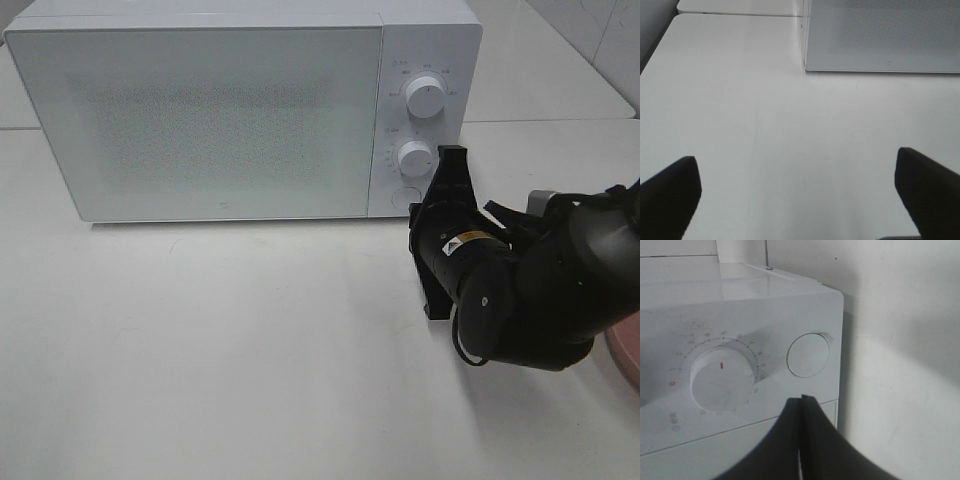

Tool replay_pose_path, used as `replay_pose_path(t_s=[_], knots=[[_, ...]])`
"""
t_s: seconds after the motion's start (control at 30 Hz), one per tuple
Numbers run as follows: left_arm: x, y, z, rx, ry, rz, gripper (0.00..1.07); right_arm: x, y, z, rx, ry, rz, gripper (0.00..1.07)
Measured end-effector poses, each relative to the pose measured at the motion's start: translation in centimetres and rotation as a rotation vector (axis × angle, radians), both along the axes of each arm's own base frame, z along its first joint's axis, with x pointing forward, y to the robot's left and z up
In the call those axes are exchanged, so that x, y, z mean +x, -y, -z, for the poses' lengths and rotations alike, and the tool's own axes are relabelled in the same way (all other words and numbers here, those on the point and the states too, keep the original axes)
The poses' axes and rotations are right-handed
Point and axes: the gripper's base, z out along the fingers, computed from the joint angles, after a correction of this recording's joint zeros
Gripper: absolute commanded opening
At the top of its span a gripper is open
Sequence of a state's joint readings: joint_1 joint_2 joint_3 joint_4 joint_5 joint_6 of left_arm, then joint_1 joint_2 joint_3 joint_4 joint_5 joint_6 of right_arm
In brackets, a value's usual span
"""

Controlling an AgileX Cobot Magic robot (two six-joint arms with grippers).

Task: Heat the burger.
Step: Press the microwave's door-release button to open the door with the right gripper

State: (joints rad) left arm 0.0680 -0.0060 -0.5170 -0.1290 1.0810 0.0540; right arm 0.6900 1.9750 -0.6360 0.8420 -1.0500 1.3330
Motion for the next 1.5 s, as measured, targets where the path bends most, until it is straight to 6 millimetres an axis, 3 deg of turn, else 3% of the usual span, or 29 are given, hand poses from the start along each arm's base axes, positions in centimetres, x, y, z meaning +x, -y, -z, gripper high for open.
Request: replay_pose_path(t_s=[0.57, 1.1, 1.5], knots=[[0.0, 0.0, 0.0, 0.0, 0.0, 0.0, 0.98, 3.3, -0.9, 1.6, 0.018, -0.024, -0.014, 0.0], [0.0, 0.0, 0.0, 0.0, 0.0, 0.0, 0.98, 4.6, -1.5, 2.9, 0.022, -0.047, -0.009, 0.0], [0.0, 0.0, 0.0, 0.0, 0.0, 0.0, 0.98, 5.5, -0.4, 3.0, 0.021, -0.042, 0.026, 0.0]])
